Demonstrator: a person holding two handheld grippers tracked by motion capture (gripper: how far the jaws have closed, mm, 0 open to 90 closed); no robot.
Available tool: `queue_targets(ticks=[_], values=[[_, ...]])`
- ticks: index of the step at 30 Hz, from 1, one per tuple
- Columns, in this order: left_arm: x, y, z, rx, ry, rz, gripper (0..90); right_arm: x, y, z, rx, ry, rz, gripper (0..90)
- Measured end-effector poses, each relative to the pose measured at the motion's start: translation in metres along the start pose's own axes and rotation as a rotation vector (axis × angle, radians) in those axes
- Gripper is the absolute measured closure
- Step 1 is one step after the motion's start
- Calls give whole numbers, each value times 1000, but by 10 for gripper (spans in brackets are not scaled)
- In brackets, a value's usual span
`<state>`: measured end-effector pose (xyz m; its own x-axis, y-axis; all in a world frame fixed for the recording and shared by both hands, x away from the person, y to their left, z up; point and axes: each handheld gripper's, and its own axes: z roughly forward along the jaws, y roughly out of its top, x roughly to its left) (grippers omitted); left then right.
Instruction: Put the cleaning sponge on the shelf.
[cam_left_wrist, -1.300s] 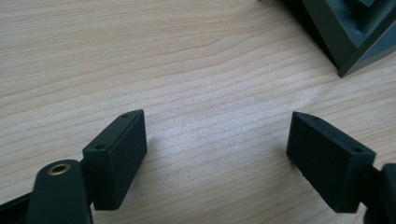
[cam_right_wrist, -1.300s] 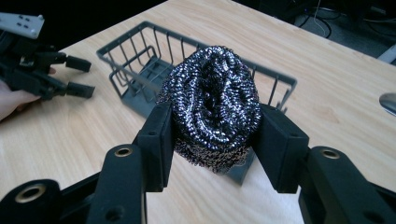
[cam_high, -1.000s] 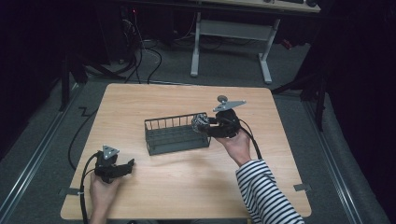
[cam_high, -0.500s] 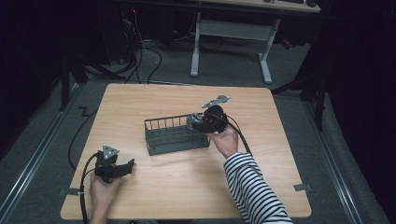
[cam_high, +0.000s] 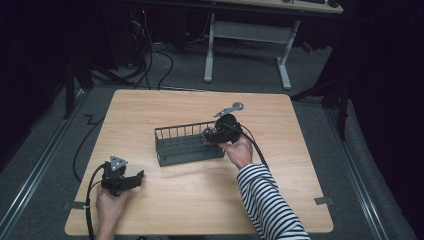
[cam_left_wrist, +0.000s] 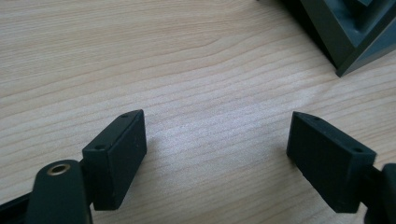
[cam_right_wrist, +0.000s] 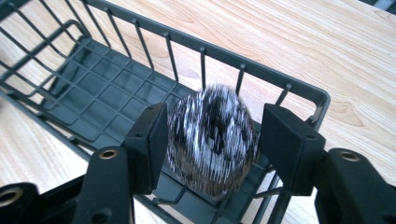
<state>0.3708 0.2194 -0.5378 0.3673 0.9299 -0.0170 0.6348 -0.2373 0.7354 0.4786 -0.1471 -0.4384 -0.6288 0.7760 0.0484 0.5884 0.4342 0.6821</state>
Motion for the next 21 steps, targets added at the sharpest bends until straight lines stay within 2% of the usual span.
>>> queue_targets(ticks=[7,13,21], values=[[0,0,0,0,0,1,204,0,-5,-8,-27,9,-2,415],[0,0,0,1,-1,2,205,4,-7,-20,-48,-7,-40,413],[0,0,0,1,0,2,205,4,-8,-34,-75,-3,-35,414]])
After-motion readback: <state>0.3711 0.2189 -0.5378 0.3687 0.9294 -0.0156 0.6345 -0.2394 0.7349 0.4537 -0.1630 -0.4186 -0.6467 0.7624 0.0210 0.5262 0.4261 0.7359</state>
